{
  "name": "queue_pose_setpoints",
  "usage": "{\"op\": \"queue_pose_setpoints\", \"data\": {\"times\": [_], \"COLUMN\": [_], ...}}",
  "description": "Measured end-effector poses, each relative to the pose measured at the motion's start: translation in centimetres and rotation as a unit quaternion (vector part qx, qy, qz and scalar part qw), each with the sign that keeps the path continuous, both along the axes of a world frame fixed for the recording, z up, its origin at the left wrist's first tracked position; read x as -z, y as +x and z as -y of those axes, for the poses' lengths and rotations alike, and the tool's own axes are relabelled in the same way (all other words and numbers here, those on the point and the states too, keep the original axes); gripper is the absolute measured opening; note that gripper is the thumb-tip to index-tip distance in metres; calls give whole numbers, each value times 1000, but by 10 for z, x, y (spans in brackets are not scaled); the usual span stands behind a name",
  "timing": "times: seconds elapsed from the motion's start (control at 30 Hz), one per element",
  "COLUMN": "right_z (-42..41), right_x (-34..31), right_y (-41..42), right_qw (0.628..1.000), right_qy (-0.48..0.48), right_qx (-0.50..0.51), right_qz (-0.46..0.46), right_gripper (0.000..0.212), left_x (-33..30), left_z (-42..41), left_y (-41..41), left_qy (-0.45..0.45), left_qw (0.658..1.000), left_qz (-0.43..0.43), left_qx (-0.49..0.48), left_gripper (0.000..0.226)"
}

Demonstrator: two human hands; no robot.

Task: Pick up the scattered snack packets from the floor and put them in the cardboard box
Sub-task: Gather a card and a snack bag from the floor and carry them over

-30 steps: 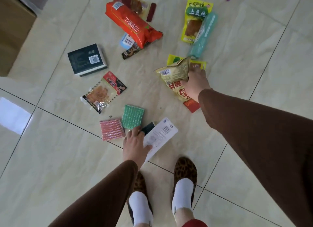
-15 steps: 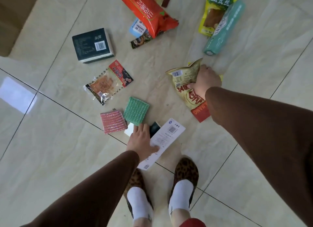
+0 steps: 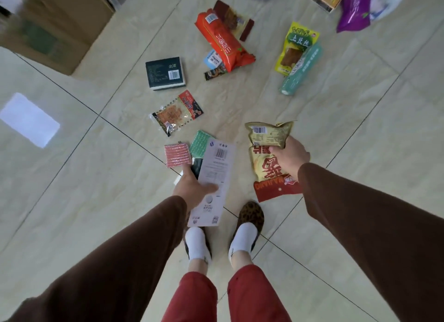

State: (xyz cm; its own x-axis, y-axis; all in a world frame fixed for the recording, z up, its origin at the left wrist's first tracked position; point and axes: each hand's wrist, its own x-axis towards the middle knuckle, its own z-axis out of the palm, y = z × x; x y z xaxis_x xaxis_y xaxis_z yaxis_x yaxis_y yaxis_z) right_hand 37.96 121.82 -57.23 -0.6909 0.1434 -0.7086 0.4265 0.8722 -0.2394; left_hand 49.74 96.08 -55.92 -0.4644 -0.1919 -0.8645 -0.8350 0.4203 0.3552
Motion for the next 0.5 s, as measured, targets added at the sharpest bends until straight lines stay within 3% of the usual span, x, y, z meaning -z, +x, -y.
{"op": "queue_pose_setpoints", "data": {"times": [0.3,0.5], "right_z": [125,246], "right_x": [-146,-193], "right_y": [24,53], "right_qw": [993,989], "right_qy": [-104,-124], "right_qx": [29,54], "right_qz": [-45,-51], "right_gripper": [31,33], "left_x": [-146,-199], "left_z": [116,232], "left_y": [6,40], "left_qy": [11,44], "left_qw": [992,980], "left_qz": [-57,-93], "left_qx": [-112,-173], "left_gripper": [61,62]}}
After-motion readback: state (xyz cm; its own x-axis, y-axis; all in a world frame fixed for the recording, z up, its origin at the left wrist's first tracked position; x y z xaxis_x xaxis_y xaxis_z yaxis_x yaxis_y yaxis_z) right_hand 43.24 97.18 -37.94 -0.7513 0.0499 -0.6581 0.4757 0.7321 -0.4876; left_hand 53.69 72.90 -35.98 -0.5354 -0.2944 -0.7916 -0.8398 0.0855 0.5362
